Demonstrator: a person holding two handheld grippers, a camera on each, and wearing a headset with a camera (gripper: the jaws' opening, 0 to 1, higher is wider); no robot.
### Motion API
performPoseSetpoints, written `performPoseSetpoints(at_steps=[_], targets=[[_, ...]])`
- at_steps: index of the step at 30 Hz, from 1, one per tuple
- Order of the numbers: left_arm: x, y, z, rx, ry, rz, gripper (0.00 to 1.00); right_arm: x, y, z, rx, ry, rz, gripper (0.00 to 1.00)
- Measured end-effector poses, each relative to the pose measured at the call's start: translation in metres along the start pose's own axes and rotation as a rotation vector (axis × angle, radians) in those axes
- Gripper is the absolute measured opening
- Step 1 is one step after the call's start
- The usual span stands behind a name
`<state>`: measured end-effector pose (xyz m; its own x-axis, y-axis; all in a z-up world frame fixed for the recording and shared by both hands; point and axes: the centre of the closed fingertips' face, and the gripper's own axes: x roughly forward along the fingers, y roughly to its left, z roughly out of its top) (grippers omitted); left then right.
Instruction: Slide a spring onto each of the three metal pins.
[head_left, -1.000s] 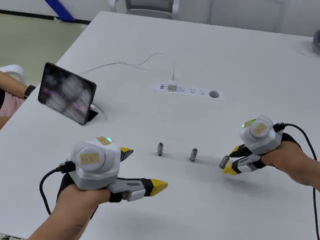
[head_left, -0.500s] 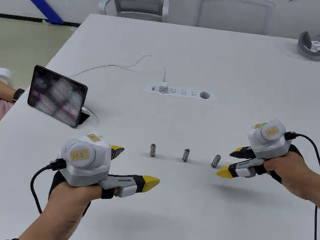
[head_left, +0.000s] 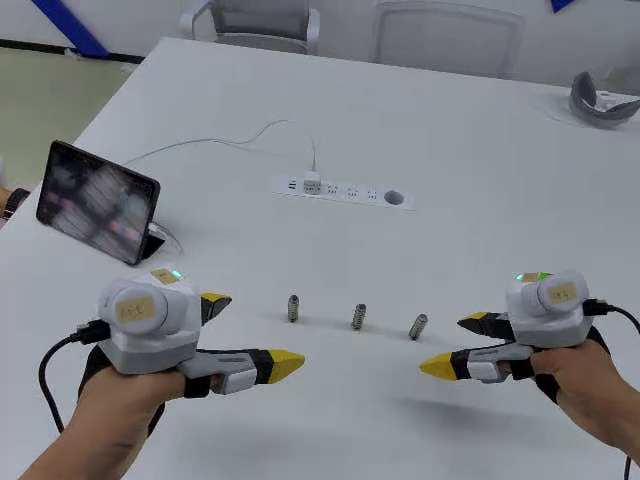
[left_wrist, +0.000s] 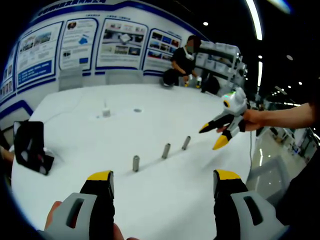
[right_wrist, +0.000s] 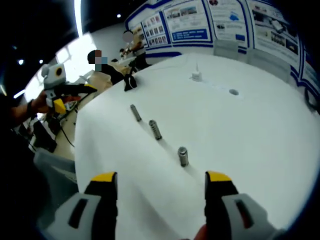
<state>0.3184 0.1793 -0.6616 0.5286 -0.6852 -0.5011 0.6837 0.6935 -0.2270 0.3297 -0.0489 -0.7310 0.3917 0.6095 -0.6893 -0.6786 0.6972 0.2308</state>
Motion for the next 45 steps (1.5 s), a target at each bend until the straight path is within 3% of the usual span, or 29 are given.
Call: performPoseSetpoints(at_steps=[9, 26, 38, 45], targets=[[-0.001, 0.003, -0.001, -0.011, -0.002, 0.004, 0.85, -0.011, 0.011, 0.003, 0.073, -0.087, -0.024, 0.76], [-0.008, 0.012, -0.008, -0.014, 0.004, 0.003, 0.89, -0.018, 0.049, -0.016, 0.156, -0.131, -0.038, 0.86], [-0.011, 0.017, -0.015, -0.035, 0.014, -0.005, 0.90, -0.023, 0.057, -0.015, 0.173, -0.154, -0.045, 0.90], [-0.010, 0.015, -0.021, -0.014, 0.038, -0.020, 0.87, -0.024, 0.059, -0.021, 0.188, -0.157, -0.051, 0.91]])
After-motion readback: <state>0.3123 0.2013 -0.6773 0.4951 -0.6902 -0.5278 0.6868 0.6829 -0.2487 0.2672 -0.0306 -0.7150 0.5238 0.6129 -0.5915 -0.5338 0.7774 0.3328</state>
